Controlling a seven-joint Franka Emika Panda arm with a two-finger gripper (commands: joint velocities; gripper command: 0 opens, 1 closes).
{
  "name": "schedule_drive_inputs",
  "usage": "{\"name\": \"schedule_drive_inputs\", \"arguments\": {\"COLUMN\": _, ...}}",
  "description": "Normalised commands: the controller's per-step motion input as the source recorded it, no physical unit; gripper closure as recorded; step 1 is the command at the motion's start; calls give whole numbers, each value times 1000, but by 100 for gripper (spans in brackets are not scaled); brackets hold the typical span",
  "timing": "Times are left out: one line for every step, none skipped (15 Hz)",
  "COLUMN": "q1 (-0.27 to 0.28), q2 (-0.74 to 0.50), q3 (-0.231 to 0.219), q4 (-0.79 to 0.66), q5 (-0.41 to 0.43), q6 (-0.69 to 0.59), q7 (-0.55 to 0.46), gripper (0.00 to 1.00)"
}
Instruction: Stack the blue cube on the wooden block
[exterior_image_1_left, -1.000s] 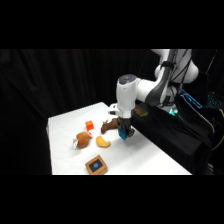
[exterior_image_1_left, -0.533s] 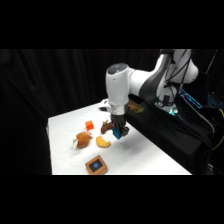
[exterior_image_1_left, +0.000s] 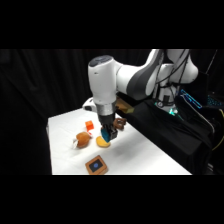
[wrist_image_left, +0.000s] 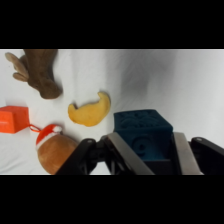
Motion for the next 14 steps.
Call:
{"name": "schedule_drive_inputs", "arguments": {"q1": -93, "q2": 337, "q3": 93, "q4": 576, "q5": 121, "q6": -196, "q7": -161, "gripper": 74}}
{"name": "schedule_drive_inputs", "arguments": {"q1": -98, "q2": 347, "q3": 96, "q4": 575, "q5": 139, "q6": -171, "q7": -178, "gripper": 74}}
{"name": "schedule_drive_inputs", "arguments": {"q1": -99, "q2": 343, "q3": 95, "q4": 560, "q5": 150, "q6": -143, "q7": -178, "gripper": 74}}
{"name": "schedule_drive_inputs", "arguments": {"q1": -96, "q2": 351, "q3": 89, "q4": 556, "q5": 143, "q6": -124, "q7": -172, "gripper": 74}}
{"name": "schedule_drive_inputs", "arguments": {"q1": -98, "q2": 355, "q3": 88, "q4": 546, "q5": 148, "q6": -93, "q7": -177, "gripper": 74}}
{"name": "schedule_drive_inputs", "arguments": {"q1": -92, "q2": 344, "q3": 80, "q4": 526, "q5": 136, "q6": -88, "q7": -159, "gripper": 74}}
{"name": "schedule_drive_inputs", "arguments": {"q1": -96, "q2": 328, "q3": 84, "q4": 499, "q5": 149, "q6": -76, "q7": -158, "gripper": 74}}
{"name": "schedule_drive_inputs", "arguments": {"q1": -93, "q2": 307, "q3": 85, "q4": 465, "q5": 153, "q6": -62, "q7": -155, "gripper": 74}}
{"name": "schedule_drive_inputs", "arguments": {"q1": -92, "q2": 295, "q3": 89, "q4": 428, "q5": 160, "q6": -30, "q7": -151, "gripper": 74}}
{"name": "schedule_drive_inputs", "arguments": {"q1": -94, "q2": 281, "q3": 98, "q4": 393, "q5": 173, "q6": 2, "q7": -151, "gripper": 74}}
{"name": "schedule_drive_inputs", "arguments": {"q1": -96, "q2": 275, "q3": 108, "q4": 366, "q5": 180, "q6": 32, "q7": -156, "gripper": 74}}
{"name": "schedule_drive_inputs", "arguments": {"q1": -89, "q2": 269, "q3": 108, "q4": 346, "q5": 174, "q6": 36, "q7": -147, "gripper": 74}}
{"name": "schedule_drive_inputs", "arguments": {"q1": -83, "q2": 254, "q3": 106, "q4": 322, "q5": 162, "q6": 42, "q7": -139, "gripper": 74}}
{"name": "schedule_drive_inputs", "arguments": {"q1": -73, "q2": 242, "q3": 100, "q4": 301, "q5": 149, "q6": 52, "q7": -131, "gripper": 74}}
